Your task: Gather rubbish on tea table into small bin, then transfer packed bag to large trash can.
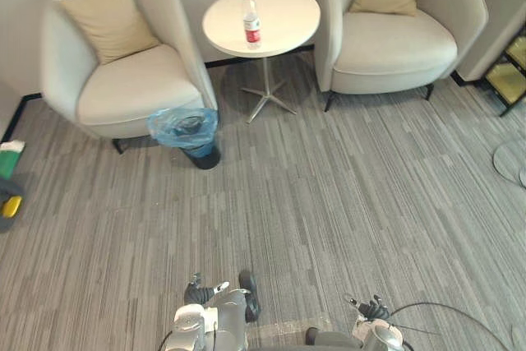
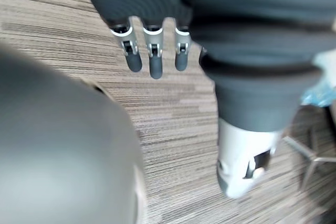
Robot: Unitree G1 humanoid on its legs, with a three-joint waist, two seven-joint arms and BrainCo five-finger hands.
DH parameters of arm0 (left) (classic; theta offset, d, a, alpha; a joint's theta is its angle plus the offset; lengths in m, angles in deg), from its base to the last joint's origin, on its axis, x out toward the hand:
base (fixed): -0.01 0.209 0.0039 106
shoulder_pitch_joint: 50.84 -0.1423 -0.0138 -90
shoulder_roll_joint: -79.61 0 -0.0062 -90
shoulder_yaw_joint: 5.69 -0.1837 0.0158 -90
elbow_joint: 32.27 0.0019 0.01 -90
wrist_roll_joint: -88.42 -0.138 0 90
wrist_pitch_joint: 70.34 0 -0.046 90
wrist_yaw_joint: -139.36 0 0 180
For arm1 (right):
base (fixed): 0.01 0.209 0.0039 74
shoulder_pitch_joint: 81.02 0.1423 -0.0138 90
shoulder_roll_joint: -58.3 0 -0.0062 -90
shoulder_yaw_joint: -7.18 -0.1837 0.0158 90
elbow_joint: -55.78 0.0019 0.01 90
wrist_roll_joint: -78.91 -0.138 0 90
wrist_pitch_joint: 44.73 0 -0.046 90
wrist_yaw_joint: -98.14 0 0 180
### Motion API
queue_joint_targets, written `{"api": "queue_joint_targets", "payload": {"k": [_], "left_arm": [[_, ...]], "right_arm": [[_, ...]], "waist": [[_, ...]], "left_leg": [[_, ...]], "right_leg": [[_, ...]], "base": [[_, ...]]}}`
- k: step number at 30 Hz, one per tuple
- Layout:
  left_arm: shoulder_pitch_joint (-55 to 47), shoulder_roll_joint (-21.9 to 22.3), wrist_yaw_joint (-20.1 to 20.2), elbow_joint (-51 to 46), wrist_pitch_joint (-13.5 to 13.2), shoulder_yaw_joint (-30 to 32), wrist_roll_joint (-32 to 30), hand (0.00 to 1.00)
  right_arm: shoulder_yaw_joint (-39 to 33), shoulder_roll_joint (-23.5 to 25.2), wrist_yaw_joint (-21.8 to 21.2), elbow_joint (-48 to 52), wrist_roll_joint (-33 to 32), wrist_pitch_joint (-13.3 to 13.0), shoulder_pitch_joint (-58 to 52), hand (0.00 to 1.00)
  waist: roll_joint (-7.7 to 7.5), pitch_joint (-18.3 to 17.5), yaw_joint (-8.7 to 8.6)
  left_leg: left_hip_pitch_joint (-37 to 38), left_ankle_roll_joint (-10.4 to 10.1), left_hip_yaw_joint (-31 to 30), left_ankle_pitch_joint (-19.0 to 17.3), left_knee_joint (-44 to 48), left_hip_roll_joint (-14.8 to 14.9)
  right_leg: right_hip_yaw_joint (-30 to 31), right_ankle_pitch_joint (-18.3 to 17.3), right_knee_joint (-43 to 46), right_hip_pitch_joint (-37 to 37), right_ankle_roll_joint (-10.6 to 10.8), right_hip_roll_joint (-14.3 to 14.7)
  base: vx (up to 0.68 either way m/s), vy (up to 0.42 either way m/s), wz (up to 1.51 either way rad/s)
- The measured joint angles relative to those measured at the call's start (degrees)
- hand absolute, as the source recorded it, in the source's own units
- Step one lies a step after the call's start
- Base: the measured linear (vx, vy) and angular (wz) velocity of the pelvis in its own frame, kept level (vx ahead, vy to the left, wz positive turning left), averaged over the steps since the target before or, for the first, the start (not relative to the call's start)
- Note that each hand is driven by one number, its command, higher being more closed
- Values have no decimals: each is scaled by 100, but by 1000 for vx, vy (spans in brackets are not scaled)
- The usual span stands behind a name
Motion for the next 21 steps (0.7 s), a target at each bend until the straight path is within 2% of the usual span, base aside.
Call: {"api": "queue_joint_targets", "payload": {"k": [1,2,3,4,5,6,7,9,10,12,13,14,15,16,18,19,20,21], "left_arm": [[16,-72,-1,1,2,-5,-5,0],[38,-124,-1,88,4,-58,-3,0],[52,-131,0,108,6,-88,-3,0],[90,-159,-1,184,34,-253,-2,0],[156,-131,-2,200,93,-474,1,0],[155,-117,-2,202,101,-502,4,0],[148,-67,-1,226,114,-697,46,0],[234,-28,-3,220,113,-720,58,0],[330,-12,-5,223,109,-716,62,0],[403,-24,-3,229,88,-713,62,0],[422,-35,-1,248,87,-710,61,0],[428,-43,0,290,88,-683,60,0],[427,-89,3,296,88,-680,57,0],[476,39,1,460,102,-636,57,0],[490,157,8,514,100,-578,28,0],[497,211,12,568,109,-535,16,0],[491,249,16,566,113,-482,-14,0],[494,318,16,524,114,-418,-21,0]], "right_arm": [[-6,49,-16,-69,51,15,-58,0],[-18,111,-15,-66,81,8,-126,0],[-24,114,-15,-67,81,7,-135,0],[-25,119,-23,-69,83,13,-174,0],[-36,127,-65,-51,91,20,-189,0],[-35,114,-70,-45,91,14,-184,0],[-32,54,-91,-15,93,8,-130,0],[-11,53,-98,128,101,1,-106,0],[-10,40,-101,182,108,-10,-66,0],[-3,10,-99,173,136,-25,18,0],[14,2,-96,160,167,-16,63,0],[76,1,-96,147,222,-13,44,0],[116,3,-95,134,241,-12,13,0],[105,-112,-107,76,255,-16,177,0],[88,-200,-111,68,303,-19,313,0],[-45,-148,-126,75,294,-18,298,0],[-128,-99,-115,84,296,-19,271,0],[-111,-78,-113,163,293,-17,171,0]], "waist": [[-182,-102,-1],[-276,-180,8],[-278,-180,-9],[-279,-167,-86],[-271,-122,-167],[-254,-112,-183],[-158,-50,-258],[-89,18,-258],[-60,75,-281],[-19,108,-335],[-64,133,-356],[-189,180,-371],[-326,168,-385],[-61,310,-404],[54,362,-494],[84,373,-538],[91,381,-549],[99,392,-556]], "left_leg": [[12,31,122,-208,80,-112],[201,97,259,-419,134,-210],[253,103,253,-445,117,-225],[545,137,201,-576,-11,-328],[1145,134,136,-741,-312,-481],[1242,127,122,-763,-355,-483],[1785,111,37,-845,-583,-466],[2145,111,19,-845,-727,-397],[2344,111,-12,-845,-771,-279],[2542,110,-97,-846,-828,-72],[2666,101,-106,-851,-867,-32],[2873,-115,-143,-973,-879,-74],[2947,-297,-219,-1084,-889,-147],[3149,-546,-394,-1259,-939,68],[3210,-559,-550,-1147,-973,168],[3198,-584,-636,-1117,-694,296],[3070,-589,-732,-1120,-248,408],[2625,-690,-879,-1050,932,625]], "right_leg": [[-1,-21,280,-115,56,-146],[-19,13,1468,-585,150,-227],[-39,41,1673,-646,240,-236],[-180,261,2668,-991,798,-331],[-501,298,4245,-1548,1006,-517],[-585,282,4412,-1606,964,-549],[-1306,109,4947,-1925,634,-757],[-1837,-29,4888,-2271,386,-838],[-2129,-117,4442,-2488,226,-749],[-2261,23,3336,-2892,160,-476],[-2160,456,2448,-2971,160,-331],[-1830,1314,1183,-2912,146,-232],[-1647,1881,751,-2868,155,-238],[-1651,2139,1171,-2893,-129,-76],[-1623,1346,1782,-3060,-133,-54],[-1790,996,2094,-2994,-181,-84],[-1924,812,2158,-2838,-197,-98],[-2073,659,2064,-2512,-205,-71]], "base": [[672,228,-55],[572,166,-31],[674,216,-5],[633,234,23],[520,192,23],[596,176,26],[379,75,19],[411,27,20],[530,-105,32],[485,-142,36],[478,-229,45],[501,-258,50],[593,-326,41],[366,-191,24],[394,-222,35],[454,-315,55],[374,-289,74],[364,-304,73]]}}
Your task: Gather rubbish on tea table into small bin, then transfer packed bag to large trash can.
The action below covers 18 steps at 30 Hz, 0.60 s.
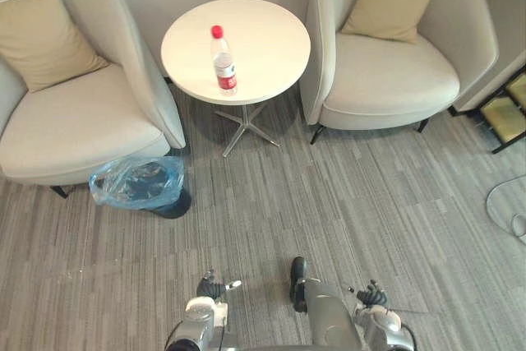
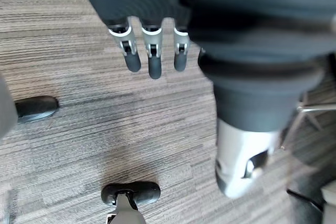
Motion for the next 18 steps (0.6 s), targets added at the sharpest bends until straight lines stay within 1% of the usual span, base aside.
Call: {"api": "queue_joint_targets", "payload": {"k": [1,2,3,4,5,6,7,8,9,10,11,12,13,14,15,16,18], "left_arm": [[-49,81,2,-138,-5,83,-2,0],[-90,118,1,-236,-13,114,5,0],[-168,149,1,-363,-12,129,17,0],[-163,164,-1,-459,-24,131,22,0],[-163,173,-1,-554,-33,131,44,0],[-162,180,-1,-587,-45,133,56,0],[-159,185,-1,-589,-74,117,55,0],[-157,183,0,-592,-82,94,55,0],[-157,176,-1,-559,-83,64,53,0],[-168,155,-4,-471,-88,-43,51,0],[-155,124,-1,-454,-96,-67,52,0],[-103,25,-2,-373,-104,-111,48,0],[-100,-56,1,-335,-105,-149,46,0],[-92,-128,1,-294,-110,-152,36,0],[-93,-162,2,-220,-94,-162,19,0],[-99,-202,2,-142,-76,-273,1,0],[-132,-223,6,-71,-66,-282,-50,0]], "right_arm": [[75,14,1,33,1,-8,-70,0],[117,56,1,38,-3,-11,-85,0],[166,113,0,51,-17,-23,-128,0],[164,132,0,65,-46,-50,-166,0],[154,155,5,71,-79,-48,-181,0],[94,186,7,100,-103,-48,-198,0],[51,208,10,154,-107,-49,-223,0],[46,203,12,165,-103,-51,-215,0],[45,190,14,137,-101,-45,-202,0],[46,125,10,55,-96,-38,-214,0],[47,76,13,-29,-94,-32,-182,0],[72,120,6,-88,-92,24,-160,0],[68,157,7,-95,-79,23,-175,0],[60,191,5,-141,-56,24,-168,0],[59,195,1,-198,-7,23,-151,0],[54,177,-5,-239,26,37,-142,0],[62,176,-31,-242,40,64,-138,0]], "waist": [[10,5,36],[6,6,88],[-3,5,135],[-49,26,194],[-72,29,265],[-86,30,300],[-96,15,316],[-79,11,319],[-47,1,319],[51,-50,328],[66,-59,352],[-88,-116,350],[-204,-187,307],[-325,-239,316],[-368,-265,321],[-359,-272,327],[-298,-285,328]], "left_leg": [[-562,-127,-87,197,1308,260],[-882,-186,-50,135,2046,429],[-1234,-193,68,30,2593,567],[-1480,-97,291,-75,2662,599],[-1714,31,575,-148,2431,589],[-1827,77,784,-169,2072,555],[-1918,115,992,-136,1110,332],[-1967,156,1040,-62,500,174],[-1933,184,1074,262,-378,-56],[-1844,299,1075,1218,-1419,-344],[-1762,614,1038,1561,-1536,-421],[-1606,645,1090,1588,-1671,-599],[-1525,709,1096,1536,-1838,-717],[-1500,765,1108,1490,-1874,-854],[-1466,815,1113,1453,-1876,-929],[-1311,837,1108,1270,-1884,-1013],[-1001,817,1093,1046,-1962,-1063]], "right_leg": [[-130,-71,-191,369,-57,78],[-181,-106,-326,624,-121,141],[-277,-164,-522,971,-157,189],[-334,-209,-686,1242,-180,190],[-394,-203,-897,1520,-144,181],[-429,-195,-1033,1647,-126,174],[-459,-211,-1218,1842,-71,138],[-462,-226,-1288,1973,-10,110],[-453,-243,-1343,2074,69,68],[-378,-309,-1460,2260,262,114],[-288,-352,-1493,2353,334,118],[-228,-312,-1584,2447,446,-18],[-178,-270,-1643,2492,501,-150],[-134,-251,-1642,2511,535,-280],[-103,-221,-1602,2531,583,-350],[-5,-175,-1345,2561,655,-422],[229,-174,-375,2287,660,-536]], "base": [[356,-248,55],[358,-205,31],[378,-134,18],[381,-107,21],[365,-91,14],[324,-57,10],[325,-5,5],[357,27,4],[515,117,-7],[456,136,-19],[537,141,-16],[342,89,1],[493,152,20],[391,146,23],[458,172,21],[351,133,14],[323,145,3]]}}
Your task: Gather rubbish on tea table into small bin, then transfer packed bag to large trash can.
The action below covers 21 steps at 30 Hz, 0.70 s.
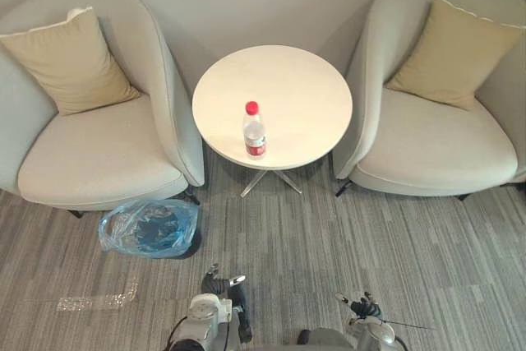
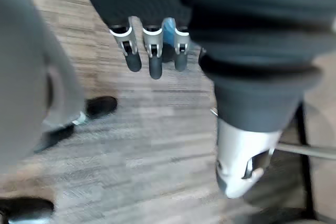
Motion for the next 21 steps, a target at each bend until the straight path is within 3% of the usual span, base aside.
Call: {"api": "queue_joint_targets", "payload": {"k": [1,2,4,5,7,8,9,10,12,14,21], "left_arm": [[-26,-17,3,8,1,-57,-7,0],[-25,-66,7,76,8,-158,-14,0],[-27,-122,2,122,23,-278,-59,0],[-31,-141,2,142,29,-307,-99,0],[18,-138,-2,230,73,-302,-126,0],[8,-146,2,229,73,-305,-135,0],[-20,-188,4,220,72,-306,-173,0],[8,-154,-2,243,86,-246,-202,0],[-69,34,-4,229,66,-175,-233,0],[-89,94,3,257,69,-159,-242,0],[-56,65,6,351,73,-124,-344,0]], "right_arm": [[16,17,-32,-1,65,8,-2,0],[21,4,-87,6,178,4,1,0],[53,-38,-97,13,200,4,-1,0],[85,-67,-102,13,201,4,1,0],[112,-146,-118,29,193,-13,80,0],[112,-150,-116,23,192,-16,86,0],[116,-123,-110,1,196,-7,30,0],[110,-141,-122,-23,170,-7,35,0],[112,-304,-125,-73,195,-2,42,0],[112,-337,-129,-121,195,-5,58,0],[176,-355,-96,-227,211,-8,-13,0]], "waist": [[7,-2,-3],[51,10,-74],[50,4,-96],[117,43,-94],[188,52,-136],[195,38,-139],[46,-4,-125],[97,20,-137],[327,-132,-52],[427,-193,-58],[351,-236,-85]], "left_leg": [[201,12,-36,-110,-74,-52],[360,52,-171,-240,-77,-65],[521,33,-298,-307,-127,-50],[616,23,-354,-311,-200,-28],[715,14,-555,-307,-211,151],[725,-8,-629,-299,-199,174],[799,-135,-705,-319,-195,53],[907,-356,-904,-470,-188,58],[882,-397,-947,-467,-187,291],[897,-406,-1011,-466,-198,406],[972,-506,-1328,-405,-274,512]], "right_leg": [[164,121,978,-355,85,-123],[362,-157,1958,-810,73,-188],[446,-532,2293,-1208,-46,-118],[468,-659,2231,-1416,-120,-41],[820,-711,1319,-1812,-174,377],[1010,-524,703,-1808,-148,502],[1228,292,-180,-1769,-251,477],[1162,572,-61,-1750,-272,460],[1050,602,-341,-1567,-315,651],[946,666,-659,-1365,-402,769],[653,861,-1269,-889,-437,869]], "base": [[277,117,22],[268,80,34],[259,6,41],[294,-57,43],[223,-108,51],[217,-136,64],[231,-147,74],[246,-160,67],[252,-175,27],[153,-129,10],[31,-32,21]]}}
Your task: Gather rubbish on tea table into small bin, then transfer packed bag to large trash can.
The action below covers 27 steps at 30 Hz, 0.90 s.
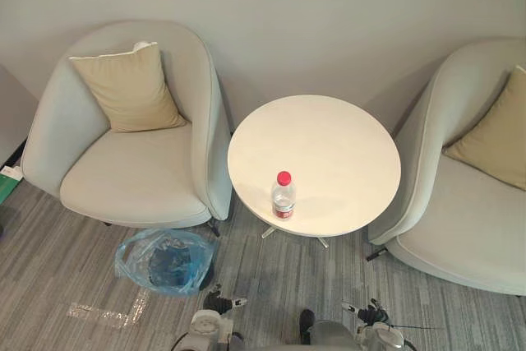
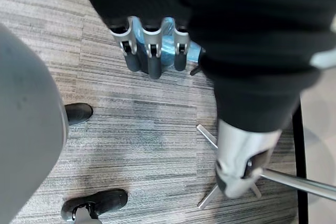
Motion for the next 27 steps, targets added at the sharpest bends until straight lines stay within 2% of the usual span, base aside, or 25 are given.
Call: {"api": "queue_joint_targets", "payload": {"k": [4,8,10,13,20,27], "left_arm": [[14,-80,-12,21,10,-80,0,0],[7,-203,-21,-16,18,-188,-3,0],[-10,-268,-20,-31,16,-318,-23,0],[-59,-296,-19,-117,15,-454,-122,0],[-105,-295,-8,-154,4,-759,-225,0],[-187,-296,-11,-269,-11,-771,-218,0]], "right_arm": [[294,-3,58,398,119,-23,-93,0],[557,-61,238,2310,482,-68,-439,0],[597,-144,257,3141,797,-182,-626,0],[686,-325,261,3959,1201,-335,-755,0],[852,-462,260,4566,2030,-400,-774,0],[1089,-571,280,4585,2244,-410,-584,0]], "waist": [[-5,-1,-2],[-28,-8,-9],[-41,-17,-11],[-50,-27,-12],[-21,-61,-29],[-20,-106,-23]], "left_leg": [[-54,-3,-176,1,-59,-71],[-146,-40,-210,25,-108,-110],[-165,-40,-219,25,-113,-123],[-167,-42,-224,26,-135,-126],[-176,-72,-372,71,-187,-126],[-189,-81,-544,83,-183,-152]], "right_leg": [[-127,170,-296,174,75,-64],[-136,318,-482,169,117,-126],[-161,328,-497,168,123,-140],[-180,327,-514,168,124,-140],[-314,325,-584,179,125,-140],[-512,338,-790,377,139,-141]], "base": [[-52,54,23],[-74,37,3],[-41,13,7],[-9,1,2],[48,-4,6],[15,-1,16]]}}
